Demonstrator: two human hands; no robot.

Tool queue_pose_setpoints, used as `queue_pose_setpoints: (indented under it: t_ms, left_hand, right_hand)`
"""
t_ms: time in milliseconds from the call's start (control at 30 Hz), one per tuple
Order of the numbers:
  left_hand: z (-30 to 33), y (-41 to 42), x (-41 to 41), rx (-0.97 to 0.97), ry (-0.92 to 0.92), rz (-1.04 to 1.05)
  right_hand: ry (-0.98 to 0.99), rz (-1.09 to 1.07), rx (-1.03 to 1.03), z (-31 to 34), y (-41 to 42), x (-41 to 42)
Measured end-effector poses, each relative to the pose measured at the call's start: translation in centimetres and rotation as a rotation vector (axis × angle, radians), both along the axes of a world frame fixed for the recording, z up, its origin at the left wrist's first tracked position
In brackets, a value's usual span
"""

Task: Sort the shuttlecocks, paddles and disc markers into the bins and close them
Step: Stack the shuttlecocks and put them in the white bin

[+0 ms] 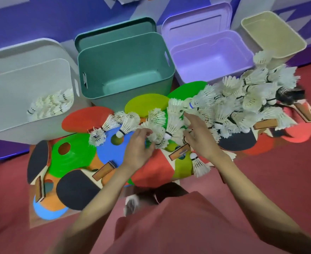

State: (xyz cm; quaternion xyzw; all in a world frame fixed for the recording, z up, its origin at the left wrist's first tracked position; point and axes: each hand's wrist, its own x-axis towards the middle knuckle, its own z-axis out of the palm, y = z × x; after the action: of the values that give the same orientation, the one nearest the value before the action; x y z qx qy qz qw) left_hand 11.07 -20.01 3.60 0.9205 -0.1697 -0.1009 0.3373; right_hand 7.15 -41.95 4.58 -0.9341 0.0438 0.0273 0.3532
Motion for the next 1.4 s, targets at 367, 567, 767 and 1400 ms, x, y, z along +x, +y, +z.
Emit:
queue_pose_setpoints:
  t_ms: [367, 567, 767, 1400]
  left_hand:
    - [0.5, -1.1, -0.3, -0.090, -0.004, 0.124]
    - [2.7, -0.7, 0.9, -0.199, 0.029, 0.012]
    - [1.0, 3.5, 2.4, -0.167, -0.010, 0.274]
    - [0.1, 11.6, 4.3, -0.187, 0.026, 0.358]
  right_hand:
    - [-0.059, -0.024, 0.121, 1.7, 0.9, 3.6]
    - [-0.234, 0.045, 0.315, 5.0, 2.4, 3.2]
    - [-0.176, -0.115, 0.386, 3.4, 5.4, 7.0]
    - [-0.163, -0.013, -0.297, 3.4, 8.9, 11.7]
